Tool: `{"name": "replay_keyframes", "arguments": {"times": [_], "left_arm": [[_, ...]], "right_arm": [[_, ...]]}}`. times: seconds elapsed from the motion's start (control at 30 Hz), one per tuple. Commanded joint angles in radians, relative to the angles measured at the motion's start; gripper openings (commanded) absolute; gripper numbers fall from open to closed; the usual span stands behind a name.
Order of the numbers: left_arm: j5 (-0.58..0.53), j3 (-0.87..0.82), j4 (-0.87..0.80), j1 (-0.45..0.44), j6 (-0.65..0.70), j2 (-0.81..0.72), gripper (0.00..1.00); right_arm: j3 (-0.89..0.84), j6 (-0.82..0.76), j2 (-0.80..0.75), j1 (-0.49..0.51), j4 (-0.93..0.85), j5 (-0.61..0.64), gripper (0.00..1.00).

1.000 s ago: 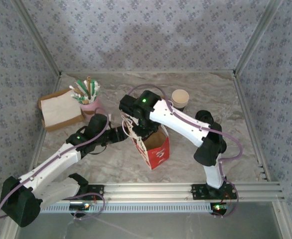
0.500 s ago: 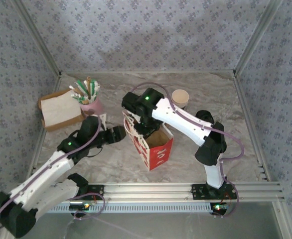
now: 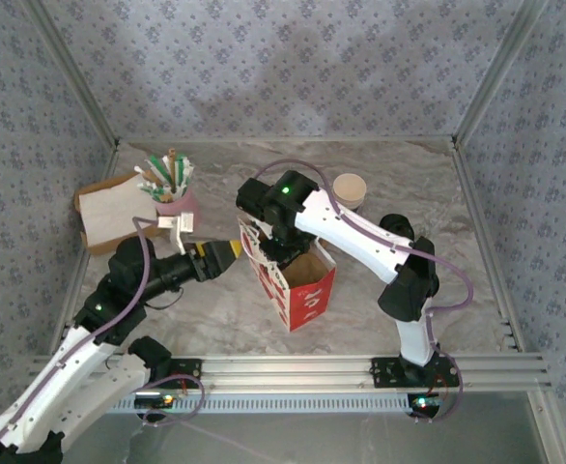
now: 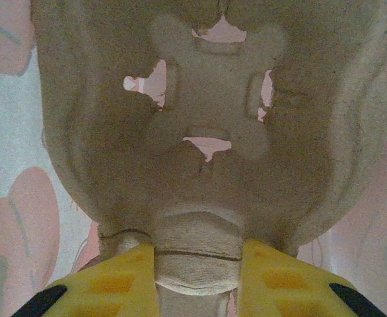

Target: Pack the takeout coffee

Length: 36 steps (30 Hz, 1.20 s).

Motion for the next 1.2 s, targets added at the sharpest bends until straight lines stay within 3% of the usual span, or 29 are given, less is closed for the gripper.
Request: {"name": "replay_keyframes", "arguments": {"times": [0.0, 0.33, 0.7, 0.9, 1.17], "left_arm": [[0.081, 0.021, 0.141, -0.02, -0.033, 0.026, 0.86], [0.051, 0.064, 0.189, -0.13, 0.01, 0.093, 0.82], [0.0, 0.095, 0.085, -0.138, 0.046, 0.041, 0.79], [-0.024, 0.133, 0.037, -0.136, 0.065, 0.117, 0.63], [-0.039, 0.141, -0.009, -0.138, 0.084, 0.117, 0.21]], "right_arm": [[0.001, -0.008, -0.024, -0.005, -0.01, -0.008, 0.31], [0.003, -0.008, -0.023, -0.005, -0.01, -0.008, 0.31], [0.001, -0.006, -0.022, -0.005, -0.007, -0.009, 0.31], [0.0, -0.006, -0.024, -0.002, -0.009, -0.006, 0.31], [0.006, -0.005, -0.03, -0.005, -0.018, -0.001, 0.3]]}}
